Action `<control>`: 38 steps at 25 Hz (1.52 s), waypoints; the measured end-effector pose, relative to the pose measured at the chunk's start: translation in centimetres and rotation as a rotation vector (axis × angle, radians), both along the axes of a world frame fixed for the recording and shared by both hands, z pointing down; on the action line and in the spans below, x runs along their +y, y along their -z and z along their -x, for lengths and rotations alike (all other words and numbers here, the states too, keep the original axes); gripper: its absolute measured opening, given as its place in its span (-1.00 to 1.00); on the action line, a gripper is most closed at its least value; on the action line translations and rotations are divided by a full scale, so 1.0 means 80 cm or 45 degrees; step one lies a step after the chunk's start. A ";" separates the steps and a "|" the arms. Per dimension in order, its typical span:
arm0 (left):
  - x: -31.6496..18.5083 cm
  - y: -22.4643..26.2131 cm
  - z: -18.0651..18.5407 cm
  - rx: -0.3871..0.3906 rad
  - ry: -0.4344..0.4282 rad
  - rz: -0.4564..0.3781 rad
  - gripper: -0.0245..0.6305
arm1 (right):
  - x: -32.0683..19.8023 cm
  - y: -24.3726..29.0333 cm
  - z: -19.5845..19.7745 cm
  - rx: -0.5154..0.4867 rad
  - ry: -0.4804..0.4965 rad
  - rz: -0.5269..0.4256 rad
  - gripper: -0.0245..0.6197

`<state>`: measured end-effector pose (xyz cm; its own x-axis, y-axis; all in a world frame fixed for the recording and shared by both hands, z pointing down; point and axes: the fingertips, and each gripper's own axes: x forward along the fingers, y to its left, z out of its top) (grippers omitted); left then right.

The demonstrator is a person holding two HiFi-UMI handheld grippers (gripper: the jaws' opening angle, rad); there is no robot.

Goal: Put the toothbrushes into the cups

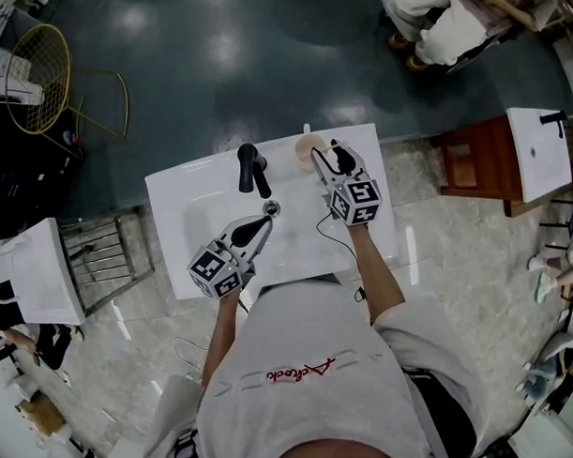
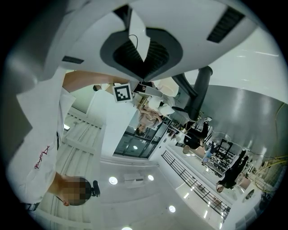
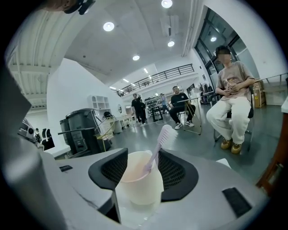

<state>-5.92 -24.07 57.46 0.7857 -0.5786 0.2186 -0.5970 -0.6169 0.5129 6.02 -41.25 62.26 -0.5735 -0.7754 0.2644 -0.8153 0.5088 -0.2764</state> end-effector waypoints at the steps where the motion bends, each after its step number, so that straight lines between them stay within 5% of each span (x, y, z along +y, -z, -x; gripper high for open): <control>1: 0.000 0.000 0.000 -0.001 -0.002 -0.001 -0.88 | 0.000 -0.001 -0.002 -0.004 -0.005 0.003 -0.25; 12: 0.000 0.007 -0.007 0.007 -0.027 -0.020 -0.88 | 0.014 -0.001 -0.020 -0.031 -0.061 0.025 -0.28; 21: 0.011 0.020 -0.014 0.017 -0.075 -0.072 -0.88 | 0.045 0.032 -0.031 -0.056 -0.084 -0.069 -0.91; 38: 0.070 0.065 -0.007 0.037 -0.169 -0.234 -0.88 | 0.176 0.129 0.016 -0.203 0.038 -0.273 -0.92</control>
<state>-5.38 -18.49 52.27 0.8620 -0.4979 0.0951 -0.4910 -0.7736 0.4005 4.74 -27.16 51.91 -0.6182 -0.7860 0.0008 -0.7539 0.5927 -0.2834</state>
